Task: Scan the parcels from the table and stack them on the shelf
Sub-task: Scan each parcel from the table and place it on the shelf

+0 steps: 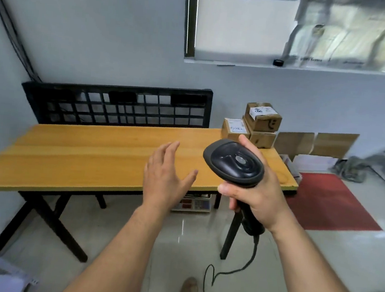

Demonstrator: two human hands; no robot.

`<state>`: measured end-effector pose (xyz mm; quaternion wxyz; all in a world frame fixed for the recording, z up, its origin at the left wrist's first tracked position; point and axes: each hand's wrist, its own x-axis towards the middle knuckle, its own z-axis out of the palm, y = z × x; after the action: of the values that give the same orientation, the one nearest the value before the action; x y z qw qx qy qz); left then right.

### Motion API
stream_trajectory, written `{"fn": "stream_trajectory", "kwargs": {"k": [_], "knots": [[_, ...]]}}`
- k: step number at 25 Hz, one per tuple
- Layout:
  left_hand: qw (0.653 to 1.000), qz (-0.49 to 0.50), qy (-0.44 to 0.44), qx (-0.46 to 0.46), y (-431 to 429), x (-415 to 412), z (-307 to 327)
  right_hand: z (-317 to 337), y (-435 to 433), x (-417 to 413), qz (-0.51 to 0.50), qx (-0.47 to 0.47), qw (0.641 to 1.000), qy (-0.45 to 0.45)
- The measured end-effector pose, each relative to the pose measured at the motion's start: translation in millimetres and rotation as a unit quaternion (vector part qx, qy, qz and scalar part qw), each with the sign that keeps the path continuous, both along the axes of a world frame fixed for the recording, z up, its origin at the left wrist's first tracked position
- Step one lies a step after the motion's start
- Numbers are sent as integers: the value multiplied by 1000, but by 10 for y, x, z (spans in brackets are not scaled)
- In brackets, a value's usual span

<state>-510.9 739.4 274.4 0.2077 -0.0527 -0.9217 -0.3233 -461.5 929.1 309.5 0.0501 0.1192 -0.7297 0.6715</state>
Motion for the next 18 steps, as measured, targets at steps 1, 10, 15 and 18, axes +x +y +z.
{"fn": "stream_trajectory", "kwargs": {"k": [1, 10, 15, 18], "knots": [[1000, -10, -1, 0, 104, -161, -23, -19, 92, -123, -11, -1, 1000, -1], [998, -56, -23, -14, 707, -1799, -90, 56, 718, -1537, -91, 11, 995, -28], [997, -79, -21, -10, 1009, -2593, -136, -27, 989, -2174, -124, 23, 991, -41], [994, -102, -33, -2, 1252, -2895, -198, -90, 1175, -2352, -153, 32, 986, -62]]}}
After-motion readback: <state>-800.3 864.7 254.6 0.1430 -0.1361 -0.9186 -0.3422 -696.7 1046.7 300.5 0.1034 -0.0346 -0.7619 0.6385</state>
